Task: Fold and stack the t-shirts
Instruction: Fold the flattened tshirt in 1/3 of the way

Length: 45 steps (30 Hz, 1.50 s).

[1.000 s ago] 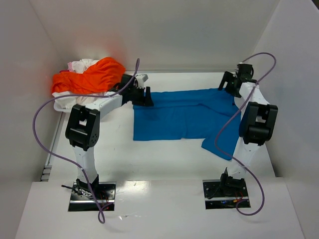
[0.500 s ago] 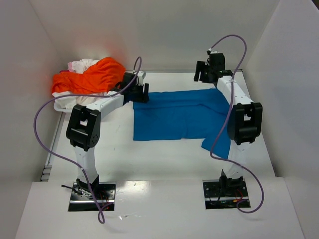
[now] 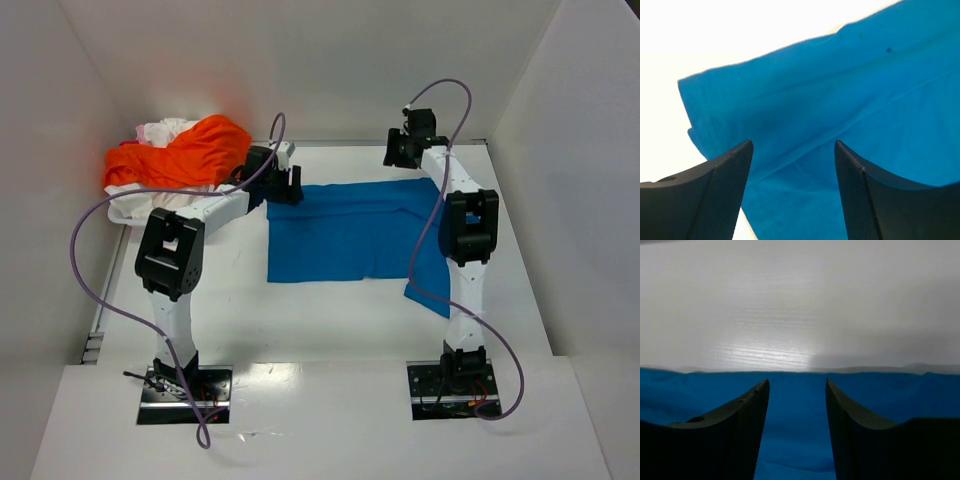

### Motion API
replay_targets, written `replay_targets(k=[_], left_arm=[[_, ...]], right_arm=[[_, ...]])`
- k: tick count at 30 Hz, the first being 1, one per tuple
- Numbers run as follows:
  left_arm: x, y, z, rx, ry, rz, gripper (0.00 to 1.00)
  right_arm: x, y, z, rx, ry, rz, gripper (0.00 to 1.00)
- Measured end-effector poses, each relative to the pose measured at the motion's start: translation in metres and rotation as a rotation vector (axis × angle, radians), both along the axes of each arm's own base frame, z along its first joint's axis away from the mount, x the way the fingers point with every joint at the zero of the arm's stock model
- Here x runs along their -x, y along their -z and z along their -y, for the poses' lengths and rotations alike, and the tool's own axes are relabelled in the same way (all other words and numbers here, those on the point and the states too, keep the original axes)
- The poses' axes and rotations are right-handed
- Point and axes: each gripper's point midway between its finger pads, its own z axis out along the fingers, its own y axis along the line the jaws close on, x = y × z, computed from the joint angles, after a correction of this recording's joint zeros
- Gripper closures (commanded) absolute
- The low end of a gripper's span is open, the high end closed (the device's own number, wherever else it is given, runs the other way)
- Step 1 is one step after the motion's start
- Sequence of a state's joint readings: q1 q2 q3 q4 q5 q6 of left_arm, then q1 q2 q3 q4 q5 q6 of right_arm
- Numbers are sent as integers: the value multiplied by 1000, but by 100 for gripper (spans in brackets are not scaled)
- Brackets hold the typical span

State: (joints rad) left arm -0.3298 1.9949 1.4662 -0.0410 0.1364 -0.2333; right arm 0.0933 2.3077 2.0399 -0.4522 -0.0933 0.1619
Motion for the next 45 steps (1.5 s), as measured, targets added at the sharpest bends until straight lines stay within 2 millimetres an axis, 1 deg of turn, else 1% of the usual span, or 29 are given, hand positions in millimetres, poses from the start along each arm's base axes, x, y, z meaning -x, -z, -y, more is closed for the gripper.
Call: replay_targets(k=[2,4,7,9,10,11,14,16,19,23,26,31,35,38,40,43,45], left_arm=[[0,8,0,-3,-1,-15,26],[1,16,0,-6,0,-33,26],[2,28,1,-6,3,-57,26],[3,36,0,-4,6,-76,26],[4,40,0,-4,8,-87,26],[5,43,-1,-3,8,-95,26],[7,48,-3,5,4,-114,26],[7,49,-5,14,-5,-120,26],[6,50,-6,21,-5,-123,26],[7,57,-6,23,-5,-138,27],[7,62,-6,22,-3,-147,27],[8,64,-7,21,-6,-153,27],[7,65,-9,20,-9,-155,27],[7,68,-11,20,-14,-160,27],[6,69,-12,25,-18,-161,27],[3,68,-13,37,-32,-164,27],[2,68,-14,38,-37,-163,27]], right_arm=[[6,8,-7,-1,-15,-29,45],[8,9,-18,-3,-37,-34,45],[13,10,-40,-6,-79,-34,45],[19,15,-54,-4,-104,-49,45],[22,18,-60,0,-118,-54,49],[26,23,-66,5,-130,-65,49],[38,39,-76,24,-151,-101,50],[44,48,-78,42,-153,-124,50],[49,56,-74,68,-138,-145,50],[50,58,-67,95,-116,-151,50],[49,59,-65,112,-105,-149,55],[51,60,-60,136,-88,-157,57],[46,61,-63,151,-86,-151,58],[47,67,-66,160,-89,-161,61],[49,74,-66,166,-90,-174,61],[51,83,-65,177,-89,-193,65],[50,83,-65,180,-88,-191,73]])
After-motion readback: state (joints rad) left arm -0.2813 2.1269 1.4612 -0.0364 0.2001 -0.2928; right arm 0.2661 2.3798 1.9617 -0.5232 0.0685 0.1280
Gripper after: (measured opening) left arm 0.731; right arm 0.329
